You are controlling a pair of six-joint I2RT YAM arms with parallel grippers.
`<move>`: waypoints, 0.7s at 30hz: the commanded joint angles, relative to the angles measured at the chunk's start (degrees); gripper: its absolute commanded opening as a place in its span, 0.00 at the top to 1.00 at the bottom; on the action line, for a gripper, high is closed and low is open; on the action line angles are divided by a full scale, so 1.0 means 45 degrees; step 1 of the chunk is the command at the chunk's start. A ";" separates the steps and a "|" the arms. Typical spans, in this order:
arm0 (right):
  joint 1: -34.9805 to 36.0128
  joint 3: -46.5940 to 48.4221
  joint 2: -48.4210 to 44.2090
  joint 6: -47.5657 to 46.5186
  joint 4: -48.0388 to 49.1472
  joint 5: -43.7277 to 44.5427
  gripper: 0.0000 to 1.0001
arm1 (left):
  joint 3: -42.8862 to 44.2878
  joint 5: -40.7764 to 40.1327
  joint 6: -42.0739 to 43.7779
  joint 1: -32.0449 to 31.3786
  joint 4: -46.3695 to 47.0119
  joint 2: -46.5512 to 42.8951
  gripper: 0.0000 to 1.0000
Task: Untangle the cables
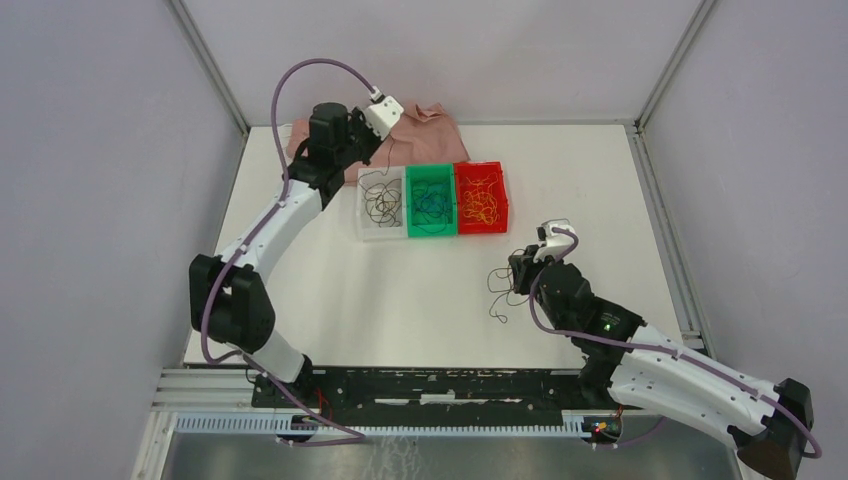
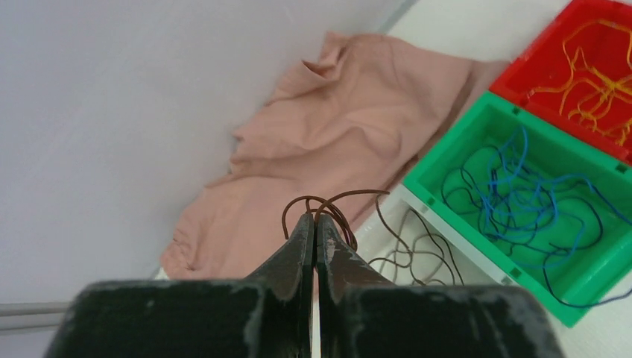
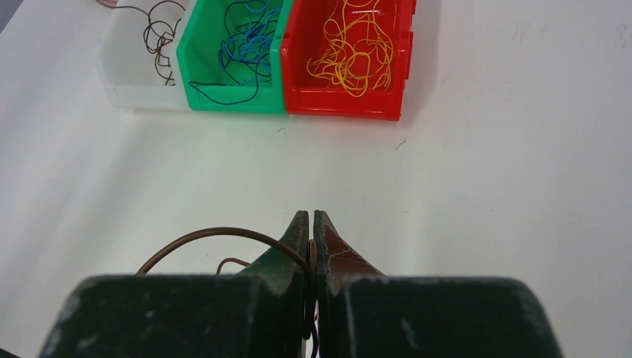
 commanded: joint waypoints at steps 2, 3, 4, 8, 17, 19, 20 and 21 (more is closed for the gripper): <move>-0.0044 0.0096 -0.0282 0.0023 0.0270 0.0598 1.00 | -0.0690 -0.0010 0.0431 -0.0326 -0.1396 0.0773 0.97; -0.0043 0.0109 -0.0282 0.0012 0.0252 0.0637 1.00 | -0.0752 -0.0098 0.0440 -0.0403 -0.1755 0.0978 0.97; -0.0038 0.0125 -0.0282 0.0001 0.0237 0.0639 1.00 | -0.0797 -0.0111 0.0404 -0.0481 -0.2013 0.1160 0.97; -0.0056 0.0245 -0.0245 -0.0051 0.0107 0.0645 1.00 | -0.1219 -0.0210 0.0105 -0.0644 -0.1996 0.1737 0.97; -0.0038 0.0606 -0.0014 -0.0134 -0.0188 0.0563 1.00 | -0.1276 -0.1037 0.0494 -0.0687 -0.1739 0.3248 0.69; -0.0047 0.0766 0.0106 -0.0244 -0.0255 0.0486 1.00 | -0.0739 -0.1161 0.0700 -0.0663 -0.2473 0.3396 0.51; -0.0049 0.0867 0.0176 -0.0309 -0.0278 0.0418 1.00 | -0.0490 -0.1128 0.0725 -0.0601 -0.2718 0.3359 0.46; -0.0056 0.0996 0.0275 -0.0381 -0.0322 0.0353 1.00 | -0.0283 -0.0985 0.0760 -0.0530 -0.2917 0.3200 0.41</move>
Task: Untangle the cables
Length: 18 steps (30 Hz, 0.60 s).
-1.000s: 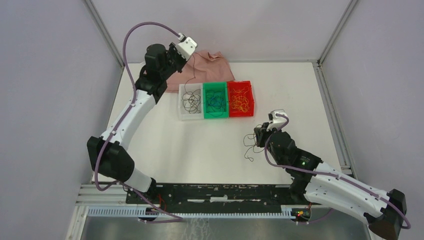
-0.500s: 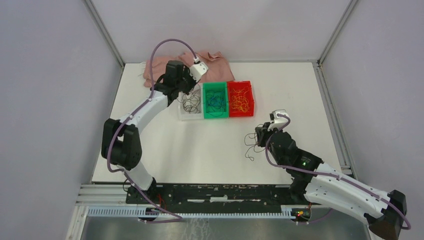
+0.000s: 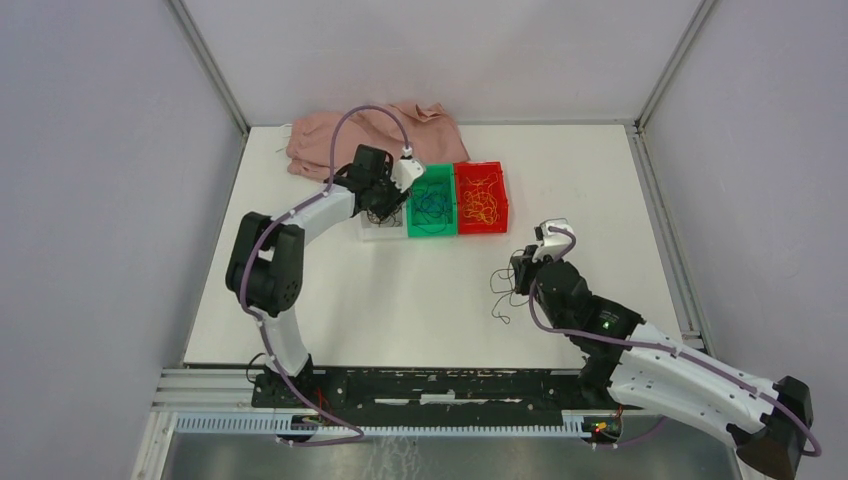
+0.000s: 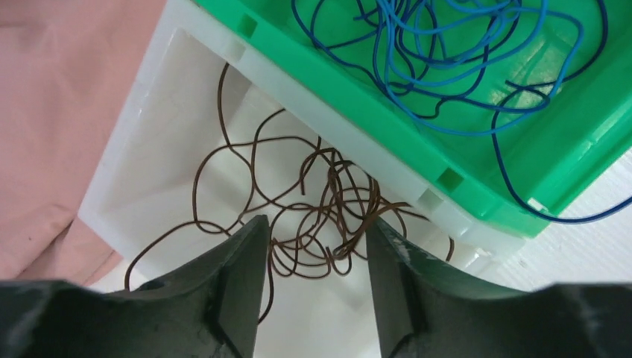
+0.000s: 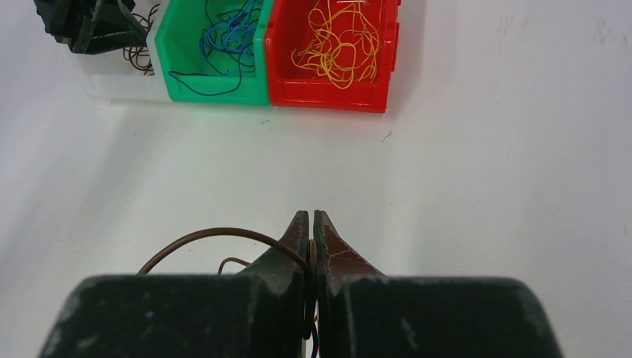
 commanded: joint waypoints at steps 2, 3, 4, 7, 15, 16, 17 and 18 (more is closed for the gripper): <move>-0.0068 0.1240 0.0473 -0.0382 -0.0049 -0.0078 1.00 | 0.1590 0.0249 0.0617 0.0297 -0.0982 -0.0643 0.30; -0.0059 0.1433 0.0723 -0.0392 -0.0145 -0.0168 1.00 | 0.1818 0.0451 0.0772 0.0356 -0.1302 -0.0875 0.27; -0.0074 0.1619 0.0904 -0.0403 -0.0218 -0.0296 1.00 | 0.2128 0.0671 0.0892 0.0402 -0.1762 -0.1075 0.24; -0.0135 0.2229 0.1570 -0.0315 -0.0558 -0.0661 1.00 | 0.2987 0.1567 0.1456 0.0521 -0.3280 -0.1731 0.16; -0.0213 0.3906 0.3226 0.0495 -0.0702 -0.1647 1.00 | 0.2810 0.6215 0.1545 0.0508 -0.5888 -0.4743 0.02; -0.0226 0.4120 0.3532 0.0792 -0.0615 -0.1663 1.00 | 0.2518 0.6880 0.1084 0.0423 -0.5917 -0.5093 0.02; -0.0220 0.4311 0.3831 0.0975 -0.0484 -0.1685 1.00 | 0.2200 0.7437 0.0640 0.0279 -0.5908 -0.5418 0.02; -0.0221 0.4561 0.4145 0.1162 -0.0326 -0.1741 1.00 | 0.1797 0.8101 0.0072 0.0116 -0.5809 -0.5739 0.02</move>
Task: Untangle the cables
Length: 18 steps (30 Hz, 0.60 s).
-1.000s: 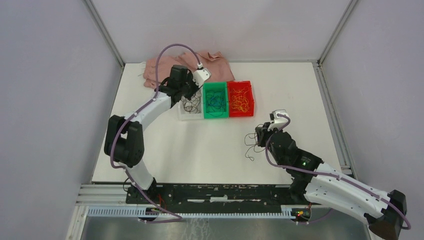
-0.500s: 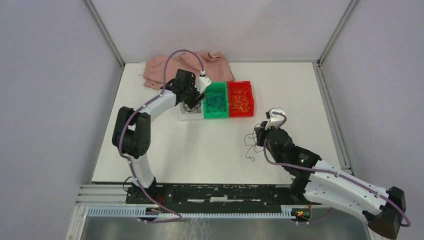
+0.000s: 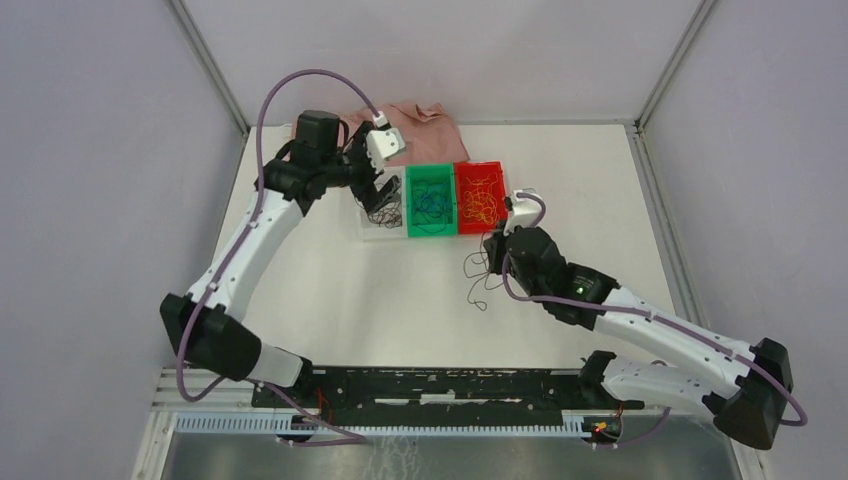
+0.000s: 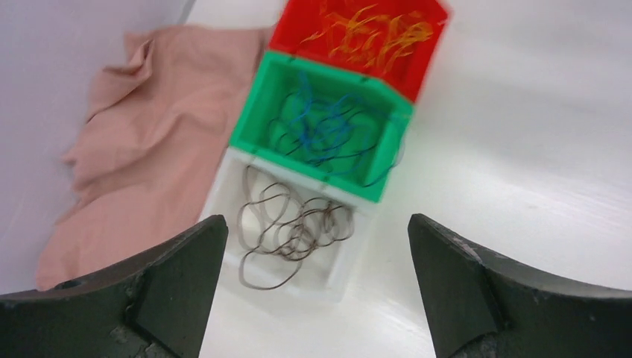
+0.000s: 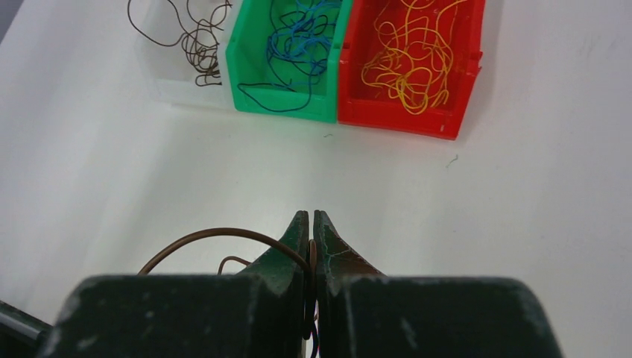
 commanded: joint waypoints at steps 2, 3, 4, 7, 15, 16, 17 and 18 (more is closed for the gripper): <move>-0.0065 0.1800 0.1512 0.1486 0.0666 -0.0276 1.00 | -0.1667 0.4082 -0.2420 -0.0843 -0.0426 -0.1698 0.01; -0.0064 0.2100 0.1877 0.1899 0.0706 -0.0272 1.00 | -0.2065 0.4339 -0.2942 -0.1078 -0.0224 -0.1915 0.00; -0.0059 0.2315 0.2230 0.2215 0.0943 -0.0433 1.00 | -0.2488 0.4483 -0.3346 -0.1288 -0.0025 -0.2088 0.01; -0.0054 0.2994 0.3390 0.3090 0.1761 -0.1516 1.00 | -0.3378 0.4728 -0.4464 -0.1588 0.0684 -0.2447 0.01; 0.0409 0.3980 0.5034 0.4219 0.3178 -0.2771 1.00 | -0.3684 0.5053 -0.4736 -0.1688 0.1125 -0.2304 0.01; 0.0488 0.4100 0.5147 0.4236 0.3264 -0.2811 1.00 | -0.3709 0.5090 -0.4745 -0.1691 0.1130 -0.2264 0.01; 0.0547 0.4194 0.5251 0.4245 0.3328 -0.2879 1.00 | -0.3746 0.5175 -0.4746 -0.1687 0.1143 -0.2230 0.01; 0.0593 0.4279 0.5352 0.4288 0.3353 -0.2927 1.00 | -0.3814 0.5276 -0.4731 -0.1699 0.1132 -0.2218 0.01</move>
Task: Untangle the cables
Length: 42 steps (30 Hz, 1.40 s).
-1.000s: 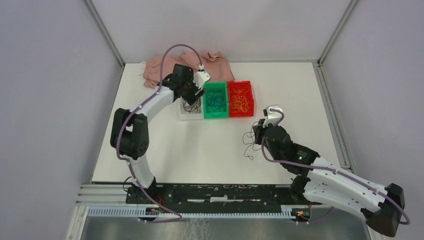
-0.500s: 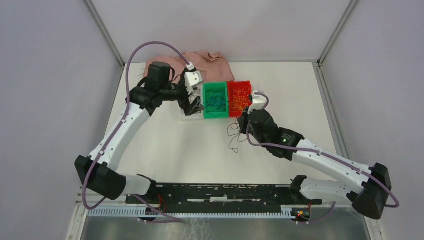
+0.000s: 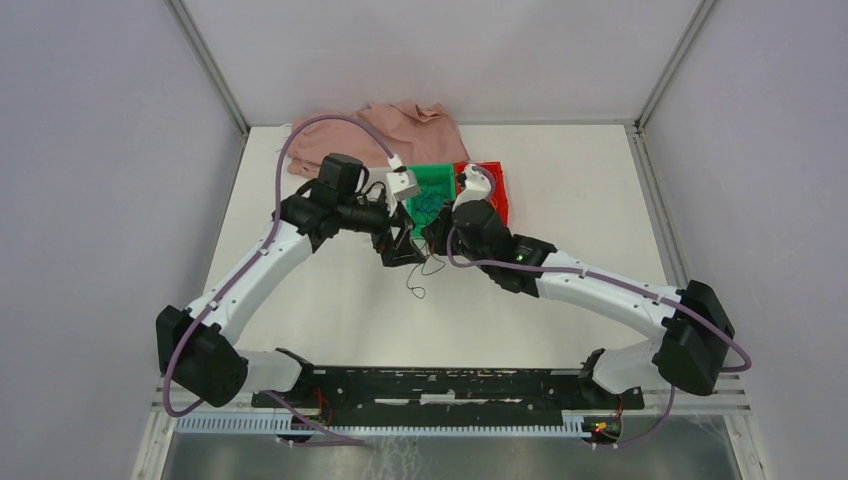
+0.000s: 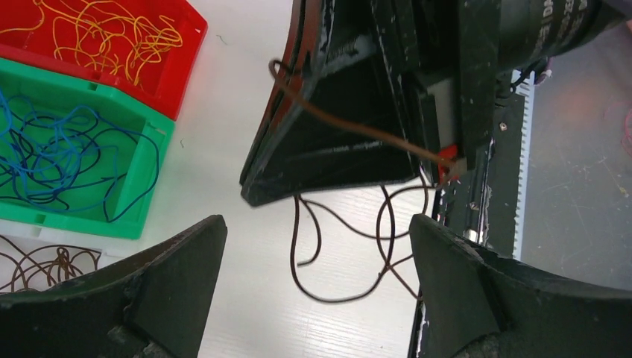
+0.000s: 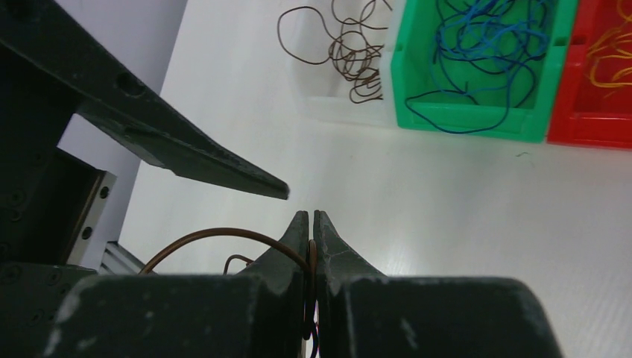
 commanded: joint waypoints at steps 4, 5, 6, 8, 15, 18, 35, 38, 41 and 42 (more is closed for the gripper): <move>0.0259 0.0958 0.0382 0.0894 0.1612 -0.0866 1.00 | -0.0100 0.0923 -0.0248 -0.0041 0.0313 0.0006 0.03; 0.0269 0.0956 0.0376 0.0926 0.1664 -0.0956 1.00 | -0.0103 0.0866 -0.0009 -0.0048 0.0125 0.0017 0.05; 0.0261 0.0953 0.0360 0.0942 0.1707 -0.1075 1.00 | -0.0113 0.0776 0.0170 -0.0039 -0.0020 0.0018 0.07; 0.0265 0.0950 0.0347 0.1003 0.1824 -0.1309 1.00 | -0.0123 0.0709 0.0407 -0.0049 -0.0264 0.0052 0.13; 0.0214 0.0465 -0.0259 0.0867 0.2029 -0.1390 1.00 | -0.0034 0.0477 0.0406 -0.0035 -0.0371 -0.0053 0.72; 0.0147 0.0248 -0.0596 0.0816 0.2048 -0.1280 1.00 | 0.0096 0.0242 0.0299 -0.0048 -0.0311 -0.0135 0.91; -0.0485 -0.1495 -0.2880 0.0586 0.0994 -0.1620 0.39 | 0.0999 -0.3139 -0.0984 0.1074 0.1563 0.0227 0.97; -0.0723 -0.1976 -0.3513 0.0532 0.0612 -0.1426 0.38 | 0.0892 -0.4669 -0.0731 0.1282 0.2252 0.0456 0.97; -0.0902 -0.2242 -0.4018 0.0353 0.0181 -0.1260 0.37 | 0.0715 -0.5851 -0.0443 0.1553 0.2977 0.0746 0.97; -0.0938 -0.2286 -0.4154 0.0294 0.0079 -0.1203 0.37 | 0.0673 -0.6126 -0.0339 0.1649 0.3183 0.0905 0.97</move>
